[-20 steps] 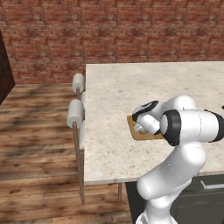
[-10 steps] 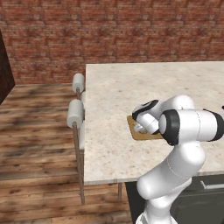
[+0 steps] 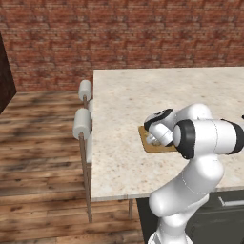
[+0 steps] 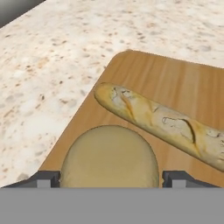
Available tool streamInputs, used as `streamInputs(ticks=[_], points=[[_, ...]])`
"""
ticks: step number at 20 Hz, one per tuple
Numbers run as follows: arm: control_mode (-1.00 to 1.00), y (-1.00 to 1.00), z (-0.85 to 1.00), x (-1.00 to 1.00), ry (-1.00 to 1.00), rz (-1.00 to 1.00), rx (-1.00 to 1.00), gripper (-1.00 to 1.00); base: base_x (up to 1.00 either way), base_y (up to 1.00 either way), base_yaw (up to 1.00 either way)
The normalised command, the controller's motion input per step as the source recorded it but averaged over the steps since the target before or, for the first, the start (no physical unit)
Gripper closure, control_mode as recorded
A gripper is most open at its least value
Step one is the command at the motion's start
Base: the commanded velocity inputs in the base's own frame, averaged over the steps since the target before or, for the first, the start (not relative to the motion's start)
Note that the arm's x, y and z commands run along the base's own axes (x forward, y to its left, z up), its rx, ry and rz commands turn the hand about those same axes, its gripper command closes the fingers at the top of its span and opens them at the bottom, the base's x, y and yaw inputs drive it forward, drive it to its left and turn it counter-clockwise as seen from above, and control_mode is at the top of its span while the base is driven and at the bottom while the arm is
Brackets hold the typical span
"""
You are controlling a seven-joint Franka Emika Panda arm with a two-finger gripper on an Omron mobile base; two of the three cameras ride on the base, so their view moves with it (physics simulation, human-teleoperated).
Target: Retrieve the sausage and cheese from the fridge and place them on the cutting board on the counter.
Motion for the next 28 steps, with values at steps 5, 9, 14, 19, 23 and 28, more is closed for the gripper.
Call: streamInputs(ticks=[5,9,14,19,23,28], points=[[-1.0,-0.05,0.06,0.0,0.0,0.0,0.0,-1.0,0.0,0.0,0.0],[-1.0,-0.02,0.31,0.0,0.0,0.0,0.0,-1.0,0.0,0.0,0.0],[-1.0,0.0,0.67,-0.14,0.0,0.0,0.0,-1.0,0.0,0.0,0.0],[-1.0,0.02,0.56,-0.82,0.0,-0.01,0.0,-1.0,0.0,0.0,0.0],[-1.0,0.02,0.61,-0.69,0.01,-0.06,0.0,-1.0,0.0,0.0,0.0],[-1.0,0.15,0.82,-0.53,0.08,-0.09,-0.01,-1.0,0.0,0.0,0.0]])
